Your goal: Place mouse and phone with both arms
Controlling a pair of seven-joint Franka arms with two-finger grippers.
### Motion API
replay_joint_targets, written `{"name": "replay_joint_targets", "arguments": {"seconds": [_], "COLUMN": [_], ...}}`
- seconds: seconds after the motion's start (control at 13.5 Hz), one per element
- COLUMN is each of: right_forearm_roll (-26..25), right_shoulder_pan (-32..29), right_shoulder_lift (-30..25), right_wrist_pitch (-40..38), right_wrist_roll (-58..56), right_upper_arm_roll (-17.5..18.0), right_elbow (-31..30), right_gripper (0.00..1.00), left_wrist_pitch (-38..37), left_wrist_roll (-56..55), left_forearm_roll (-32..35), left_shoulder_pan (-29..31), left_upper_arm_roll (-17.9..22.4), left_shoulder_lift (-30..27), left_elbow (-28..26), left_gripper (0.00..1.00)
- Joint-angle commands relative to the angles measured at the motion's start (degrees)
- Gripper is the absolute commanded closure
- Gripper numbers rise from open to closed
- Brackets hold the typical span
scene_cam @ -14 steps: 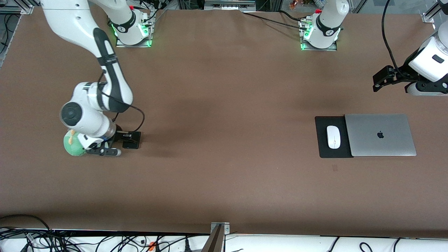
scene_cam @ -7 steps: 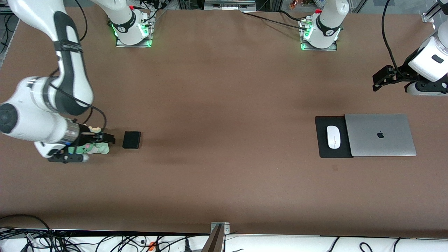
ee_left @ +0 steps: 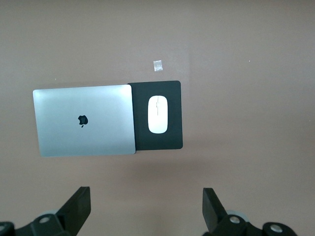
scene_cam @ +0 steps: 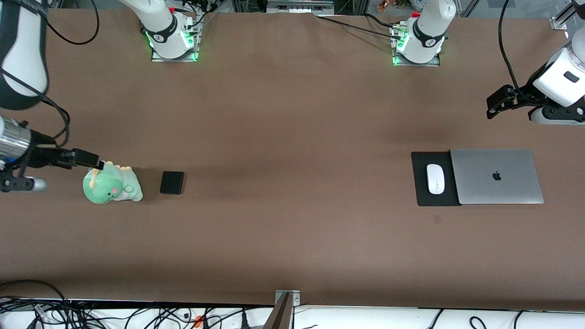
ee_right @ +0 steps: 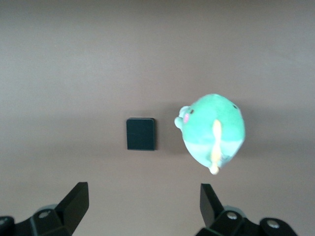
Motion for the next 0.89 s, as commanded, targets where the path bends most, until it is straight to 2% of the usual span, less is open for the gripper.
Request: {"name": "replay_joint_targets", "arguments": {"seconds": [0.0,0.15,0.3,0.37,0.81], "right_forearm_roll": [-4.26,-4.54,-7.33,-8.31,-9.55], "right_shoulder_pan": [-0.78,-3.67,-8.68,-9.92,-8.96], "right_shoulder_lift": [-4.74,-6.51,-9.31,-9.93,-10.21], "right_wrist_pitch": [-2.64,-4.49,-4.58,-4.58,-4.58], "right_wrist_roll": [-0.06,-0.06,0.12,0.64,7.85], "right_upper_arm_roll": [0.93,3.19,8.89,10.32,10.68], "right_elbow": [-0.63,-0.55,-0.89,-1.07,-0.64], "right_gripper": [0.0,0.0,0.0,0.0,0.0], "left_wrist_pitch": [-1.69,-1.69,-1.69,-1.69,-1.78], "left_wrist_roll": [0.97,0.97,0.97,0.97,0.97], "left_forearm_roll": [-1.2,-1.2,-1.2,-1.2,-1.2], "left_shoulder_pan": [0.27,0.27,0.27,0.27,0.27], "left_upper_arm_roll": [-0.05,-0.05,0.03,-0.05,0.12], "left_shoulder_lift": [0.81,0.81,0.81,0.72,0.81], "left_elbow": [1.87,1.96,1.87,1.87,1.96], "left_gripper": [0.0,0.0,0.0,0.0,0.0]}}
